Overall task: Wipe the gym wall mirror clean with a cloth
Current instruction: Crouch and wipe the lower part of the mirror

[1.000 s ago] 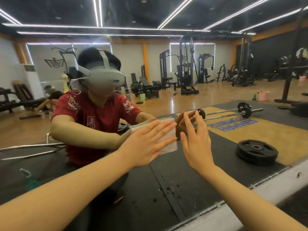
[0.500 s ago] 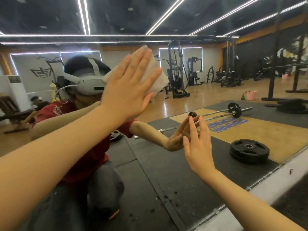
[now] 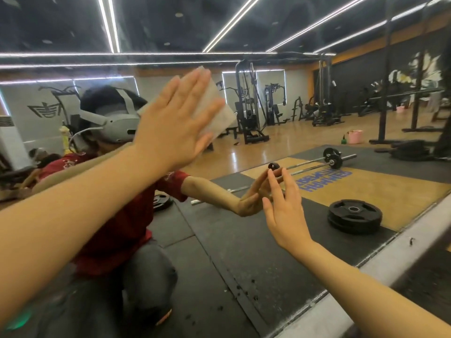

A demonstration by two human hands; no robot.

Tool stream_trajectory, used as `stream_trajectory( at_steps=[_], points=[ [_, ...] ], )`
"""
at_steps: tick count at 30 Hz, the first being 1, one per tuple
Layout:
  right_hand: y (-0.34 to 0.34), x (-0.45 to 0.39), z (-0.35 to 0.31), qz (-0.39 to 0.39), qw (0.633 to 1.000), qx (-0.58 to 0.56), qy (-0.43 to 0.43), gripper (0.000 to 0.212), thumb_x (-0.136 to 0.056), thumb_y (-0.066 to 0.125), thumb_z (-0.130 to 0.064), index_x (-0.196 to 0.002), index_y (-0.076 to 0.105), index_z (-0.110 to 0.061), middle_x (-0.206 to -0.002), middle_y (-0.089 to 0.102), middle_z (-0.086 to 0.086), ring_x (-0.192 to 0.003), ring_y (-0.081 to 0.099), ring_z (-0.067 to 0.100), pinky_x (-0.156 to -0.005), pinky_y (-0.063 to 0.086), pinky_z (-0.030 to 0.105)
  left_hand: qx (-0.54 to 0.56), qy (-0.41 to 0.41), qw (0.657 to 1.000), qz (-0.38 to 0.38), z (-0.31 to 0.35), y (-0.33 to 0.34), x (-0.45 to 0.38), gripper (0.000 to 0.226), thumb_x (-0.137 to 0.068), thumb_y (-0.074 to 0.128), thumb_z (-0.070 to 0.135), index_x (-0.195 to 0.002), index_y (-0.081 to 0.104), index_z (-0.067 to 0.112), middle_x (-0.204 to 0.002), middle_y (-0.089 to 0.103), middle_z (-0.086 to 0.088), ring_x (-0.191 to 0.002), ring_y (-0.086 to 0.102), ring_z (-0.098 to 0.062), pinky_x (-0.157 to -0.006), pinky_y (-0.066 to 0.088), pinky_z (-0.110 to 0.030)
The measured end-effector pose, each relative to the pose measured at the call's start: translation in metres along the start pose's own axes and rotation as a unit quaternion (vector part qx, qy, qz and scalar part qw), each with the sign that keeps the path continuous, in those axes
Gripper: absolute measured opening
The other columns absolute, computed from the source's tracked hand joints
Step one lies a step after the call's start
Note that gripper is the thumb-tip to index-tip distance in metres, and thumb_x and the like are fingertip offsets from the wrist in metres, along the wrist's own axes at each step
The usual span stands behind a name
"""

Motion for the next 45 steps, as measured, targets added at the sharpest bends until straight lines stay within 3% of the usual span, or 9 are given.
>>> stream_trajectory(
  at_steps=[4, 12, 16, 19, 23, 28, 35, 40, 45],
  points=[
    [0.001, 0.0, 0.001, 0.008, 1.0, 0.01, -0.003, 0.064, -0.102, 0.048, -0.028, -0.157, 0.016, -0.029, -0.165, 0.003, 0.006, -0.15, 0.005, 0.027, -0.115, 0.025, 0.049, 0.03, -0.043, 0.999, -0.01, 0.018, 0.003, -0.009, 0.066, -0.1, 0.016, 0.052, -0.157, -0.002, 0.023, -0.162, -0.008, -0.02, -0.151, -0.007, -0.035, -0.123, 0.001, -0.046],
    [-0.008, -0.002, 0.009, -0.009, 0.999, 0.032, -0.032, 0.062, -0.101, 0.049, -0.028, -0.155, 0.02, -0.032, -0.161, 0.015, 0.007, -0.146, 0.017, 0.03, -0.108, 0.035, 0.054, 0.036, 0.13, 0.989, -0.055, 0.113, 0.029, 0.049, 0.065, -0.099, 0.012, 0.048, -0.157, 0.002, 0.022, -0.16, -0.016, -0.02, -0.15, -0.012, -0.035, -0.12, -0.013, -0.047],
    [-0.013, -0.005, 0.01, -0.013, 0.998, 0.051, -0.044, 0.062, -0.1, 0.05, -0.029, -0.155, 0.022, -0.031, -0.16, 0.018, 0.007, -0.142, 0.02, 0.027, -0.103, 0.038, 0.051, -0.02, 0.025, 0.999, -0.013, 0.069, 0.018, 0.011, 0.067, -0.098, 0.002, 0.052, -0.155, -0.015, 0.021, -0.159, -0.02, -0.021, -0.149, -0.016, -0.035, -0.121, -0.005, -0.048],
    [-0.011, -0.004, 0.011, -0.005, 0.997, 0.051, -0.055, 0.061, -0.1, 0.048, -0.031, -0.156, 0.022, -0.03, -0.159, 0.019, 0.009, -0.141, 0.021, 0.028, -0.104, 0.038, 0.05, 0.009, -0.032, 0.999, 0.005, 0.046, 0.011, -0.016, 0.064, -0.1, 0.002, 0.048, -0.157, -0.009, 0.022, -0.162, -0.013, -0.019, -0.151, -0.01, -0.033, -0.123, -0.002, -0.045],
    [-0.01, -0.004, 0.015, -0.001, 0.996, 0.054, -0.067, 0.061, -0.1, 0.047, -0.033, -0.155, 0.022, -0.031, -0.157, 0.02, 0.008, -0.14, 0.023, 0.028, -0.102, 0.039, 0.048, 0.039, -0.036, 0.999, 0.012, 0.055, 0.016, -0.015, 0.065, -0.1, 0.007, 0.049, -0.158, -0.001, 0.019, -0.163, -0.007, -0.021, -0.151, -0.006, -0.034, -0.123, 0.002, -0.045],
    [-0.015, -0.003, 0.019, -0.005, 0.995, 0.051, -0.085, 0.058, -0.098, 0.034, -0.042, -0.153, 0.023, -0.032, -0.158, 0.022, 0.007, -0.14, 0.025, 0.027, -0.103, 0.037, 0.047, 0.028, 0.028, 0.999, -0.007, 0.084, 0.022, -0.005, 0.068, -0.1, 0.01, 0.051, -0.156, -0.012, 0.019, -0.161, -0.015, -0.023, -0.15, -0.012, -0.036, -0.122, -0.004, -0.046],
    [-0.043, -0.021, 0.055, 0.04, 0.997, 0.064, 0.016, 0.061, -0.097, 0.038, -0.037, -0.154, 0.027, -0.018, -0.161, 0.018, 0.014, -0.146, 0.02, 0.033, -0.113, 0.027, 0.049, -0.017, 0.117, 0.993, 0.0, 0.074, 0.024, -0.011, 0.068, -0.096, -0.001, 0.053, -0.157, -0.003, 0.023, -0.162, -0.01, -0.021, -0.151, -0.008, -0.035, -0.122, 0.0, -0.047],
    [-0.057, -0.039, 0.09, 0.053, 0.994, 0.014, 0.092, 0.06, -0.103, 0.045, -0.028, -0.156, 0.018, -0.021, -0.164, 0.006, 0.014, -0.15, 0.006, 0.03, -0.119, 0.018, 0.047, -0.013, 0.075, 0.997, 0.0, 0.07, 0.021, -0.038, 0.069, -0.096, -0.001, 0.053, -0.158, 0.0, 0.023, -0.162, -0.006, -0.022, -0.151, -0.005, -0.035, -0.123, 0.001, -0.046],
    [-0.058, -0.044, 0.113, 0.009, 0.997, 0.012, 0.081, 0.054, -0.104, 0.041, -0.027, -0.155, 0.023, -0.028, -0.164, 0.004, 0.008, -0.15, 0.005, 0.027, -0.119, 0.018, 0.046, 0.032, 0.038, 0.999, 0.009, 0.088, 0.024, -0.04, 0.066, -0.097, 0.004, 0.05, -0.157, 0.004, 0.022, -0.162, -0.002, -0.023, -0.151, -0.002, -0.038, -0.122, 0.004, -0.047]
  ],
)
Point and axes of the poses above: each hand's wrist, its own x-axis away from the middle knuckle, its own y-axis out of the palm, z = x × y, the point moved 6 cm from there along -x, towards the middle knuckle
